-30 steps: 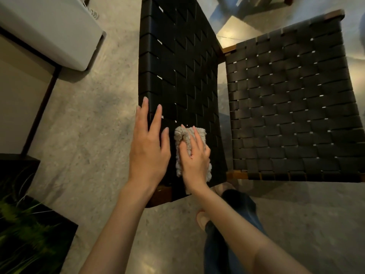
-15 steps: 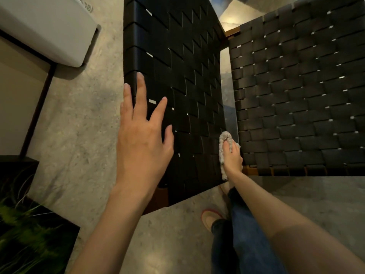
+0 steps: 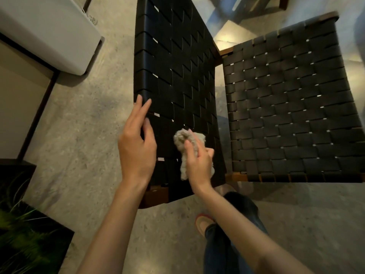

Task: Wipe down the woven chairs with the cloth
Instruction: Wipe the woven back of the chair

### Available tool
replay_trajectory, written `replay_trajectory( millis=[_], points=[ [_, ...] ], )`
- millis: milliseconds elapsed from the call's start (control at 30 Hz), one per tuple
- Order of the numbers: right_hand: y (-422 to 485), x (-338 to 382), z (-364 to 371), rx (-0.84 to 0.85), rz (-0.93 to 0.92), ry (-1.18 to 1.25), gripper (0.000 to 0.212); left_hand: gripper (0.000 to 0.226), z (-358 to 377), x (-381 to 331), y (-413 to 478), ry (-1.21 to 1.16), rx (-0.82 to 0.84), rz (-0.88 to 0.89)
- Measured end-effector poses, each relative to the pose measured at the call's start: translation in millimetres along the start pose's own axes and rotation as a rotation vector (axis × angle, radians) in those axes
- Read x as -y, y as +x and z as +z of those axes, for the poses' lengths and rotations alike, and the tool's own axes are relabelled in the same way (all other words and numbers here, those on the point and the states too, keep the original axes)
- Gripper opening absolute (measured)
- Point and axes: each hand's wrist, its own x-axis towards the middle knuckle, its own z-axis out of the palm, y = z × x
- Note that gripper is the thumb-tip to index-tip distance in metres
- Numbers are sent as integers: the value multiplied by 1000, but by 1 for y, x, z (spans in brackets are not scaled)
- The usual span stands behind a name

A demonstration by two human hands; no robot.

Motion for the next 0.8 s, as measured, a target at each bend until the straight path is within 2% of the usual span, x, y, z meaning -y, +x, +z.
replay_trajectory(
  millis=[100, 200, 333, 500, 567, 633, 733, 800],
  points=[
    [-9, 36, 17, 78, -119, 42, 33, 40, -7, -2, 0, -135, -79, -72],
    [-3, 59, 26, 108, -237, 13, 30, 40, -13, -1, 4, -170, -77, -119],
    [19, 69, 41, 95, -375, -48, 38, 42, -13, 4, 27, -73, -27, -76],
    [54, 37, 38, 19, -476, -214, 44, 54, 6, 8, 54, 145, 163, -55],
    [70, 17, 31, -20, -409, -279, 47, 63, 13, 8, 58, 225, 202, -31],
    [88, -9, 21, -56, -265, -312, 50, 67, 16, 8, 62, 268, 200, -17],
    [119, -47, 0, -119, -10, -232, 46, 69, 18, 7, 68, 283, 183, -18],
    [132, -63, -8, -169, 51, -259, 43, 70, 21, 6, 69, 294, 173, -20]
  ],
)
